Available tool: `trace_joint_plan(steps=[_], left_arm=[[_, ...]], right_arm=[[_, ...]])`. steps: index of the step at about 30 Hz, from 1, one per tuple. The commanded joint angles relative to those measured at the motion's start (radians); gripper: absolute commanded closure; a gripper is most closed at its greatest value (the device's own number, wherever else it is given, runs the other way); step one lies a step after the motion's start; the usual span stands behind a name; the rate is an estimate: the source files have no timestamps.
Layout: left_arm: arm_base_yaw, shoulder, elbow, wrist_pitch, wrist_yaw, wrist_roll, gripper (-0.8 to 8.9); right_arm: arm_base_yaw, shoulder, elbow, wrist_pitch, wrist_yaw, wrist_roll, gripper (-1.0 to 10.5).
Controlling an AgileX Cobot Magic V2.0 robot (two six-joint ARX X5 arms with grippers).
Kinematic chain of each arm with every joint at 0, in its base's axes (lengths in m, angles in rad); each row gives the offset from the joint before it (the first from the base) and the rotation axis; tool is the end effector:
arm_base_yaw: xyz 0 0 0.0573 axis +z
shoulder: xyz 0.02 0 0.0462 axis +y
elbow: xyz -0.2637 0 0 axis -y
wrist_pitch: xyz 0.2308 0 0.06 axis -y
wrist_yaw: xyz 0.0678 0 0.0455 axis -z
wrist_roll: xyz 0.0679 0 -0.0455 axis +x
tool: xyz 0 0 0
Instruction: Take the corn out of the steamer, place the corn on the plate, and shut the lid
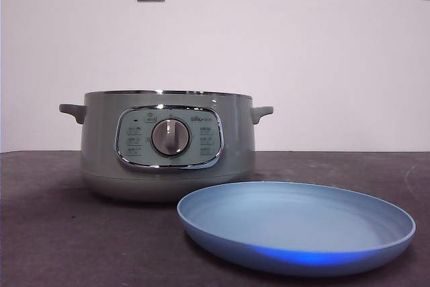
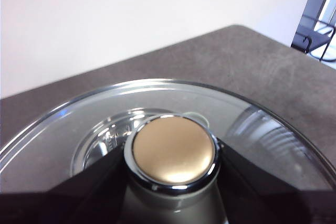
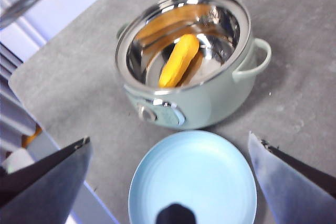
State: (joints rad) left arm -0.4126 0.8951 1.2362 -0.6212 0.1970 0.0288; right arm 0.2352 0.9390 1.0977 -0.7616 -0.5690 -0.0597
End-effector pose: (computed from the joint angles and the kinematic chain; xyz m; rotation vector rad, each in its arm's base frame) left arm 0.1611 -0.0850 0.4059 0.0583 0.2741 -0.6096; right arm 0.1720 0.0788 0.3411 0.0481 0.5867 0.7967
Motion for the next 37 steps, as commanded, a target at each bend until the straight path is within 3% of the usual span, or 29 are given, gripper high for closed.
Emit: trace_joint_plan(steps=[1,11,23,30,37], left_arm=[[0.000,-0.033,0.013,-0.014,-0.003,0.014,8.21],[0.000,-0.179,-0.114,-0.079,-0.013,-0.005,8.21],[0.000,-0.388,-0.177,-0.246,-0.042,-0.007,8.21],[0.000,-0.469,-0.177,-0.328,-0.049,-0.010,8.22],[0.000,-0.489,-0.177,-0.346,-0.040,-0.010,8.22]], right_arm=[[0.002,0.024,0.003,0.050,-0.001,0.042,4.4],[0.077,0.188,0.003,0.289,0.005,0.169,4.4],[0.324,0.469,0.028,0.626,0.233,0.254,4.4],[0.429,0.689,0.221,0.615,0.344,0.246,4.4],[0.465,0.911,0.491,0.484,0.431,0.225,4.4]])
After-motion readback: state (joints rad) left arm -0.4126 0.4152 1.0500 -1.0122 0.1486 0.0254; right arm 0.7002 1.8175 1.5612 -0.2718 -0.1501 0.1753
